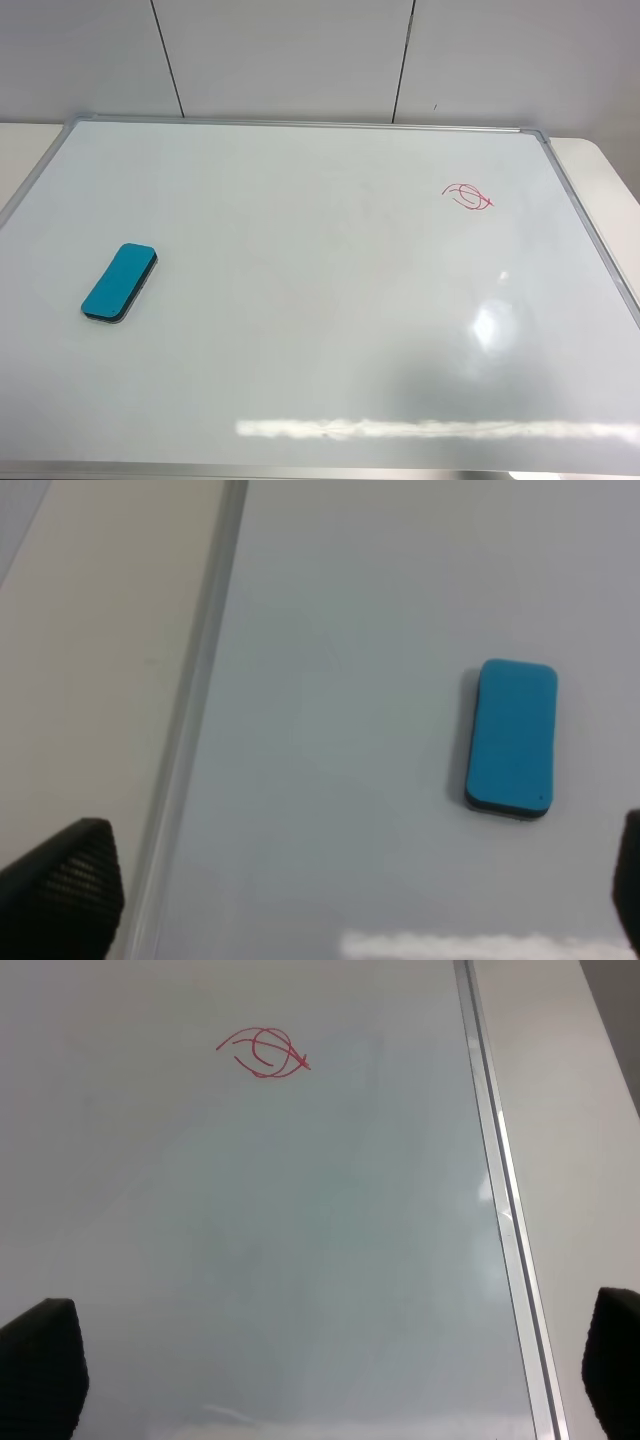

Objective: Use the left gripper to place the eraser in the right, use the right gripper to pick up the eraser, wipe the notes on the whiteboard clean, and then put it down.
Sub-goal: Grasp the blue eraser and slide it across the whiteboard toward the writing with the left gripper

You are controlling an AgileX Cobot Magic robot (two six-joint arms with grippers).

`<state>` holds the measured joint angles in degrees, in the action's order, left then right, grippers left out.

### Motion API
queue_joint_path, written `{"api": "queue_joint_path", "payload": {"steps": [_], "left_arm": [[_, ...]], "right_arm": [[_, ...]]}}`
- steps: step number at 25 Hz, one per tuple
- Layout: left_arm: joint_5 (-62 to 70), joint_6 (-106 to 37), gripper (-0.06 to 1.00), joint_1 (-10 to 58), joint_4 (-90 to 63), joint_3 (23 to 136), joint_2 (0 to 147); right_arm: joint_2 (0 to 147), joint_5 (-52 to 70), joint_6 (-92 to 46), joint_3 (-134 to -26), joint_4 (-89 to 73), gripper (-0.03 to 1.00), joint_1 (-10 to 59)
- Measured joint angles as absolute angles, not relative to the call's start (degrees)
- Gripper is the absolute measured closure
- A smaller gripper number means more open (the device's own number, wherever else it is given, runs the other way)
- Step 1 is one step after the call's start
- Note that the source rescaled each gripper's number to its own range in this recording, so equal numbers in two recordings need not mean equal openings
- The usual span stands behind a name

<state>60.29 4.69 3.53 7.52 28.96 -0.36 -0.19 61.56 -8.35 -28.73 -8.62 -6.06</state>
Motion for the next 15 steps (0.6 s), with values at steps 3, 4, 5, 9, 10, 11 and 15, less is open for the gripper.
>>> {"api": "queue_joint_path", "payload": {"steps": [3, 4, 5, 9, 10, 11, 15], "left_arm": [[60.3, 4.7, -0.06, 3.5, 7.5, 29.0, -0.4], [60.3, 4.7, -0.06, 3.5, 7.5, 29.0, -0.4], [60.3, 4.7, -0.06, 3.5, 7.5, 29.0, -0.4], [60.3, 4.7, -0.06, 3.5, 7.4, 29.0, -0.4], [60.2, 4.7, -0.06, 3.5, 7.1, 29.0, -0.2], [60.2, 4.7, -0.06, 3.5, 6.6, 29.4, 0.4], [59.3, 4.6, -0.06, 3.5, 5.4, 32.8, 7.6]], "right_arm": [[-0.2, 61.6, -8.4, -28.7, -8.6, -0.03, -6.1], [-0.2, 61.6, -8.4, -28.7, -8.6, -0.03, -6.1], [-0.2, 61.6, -8.4, -28.7, -8.6, -0.03, -6.1], [-0.2, 61.6, -8.4, -28.7, -8.6, -0.03, -6.1], [-0.2, 61.6, -8.4, -28.7, -8.6, -0.03, -6.1], [-0.2, 61.6, -8.4, -28.7, -8.6, -0.03, -6.1], [-0.2, 61.6, -8.4, -28.7, -8.6, -0.03, -6.1]]}}
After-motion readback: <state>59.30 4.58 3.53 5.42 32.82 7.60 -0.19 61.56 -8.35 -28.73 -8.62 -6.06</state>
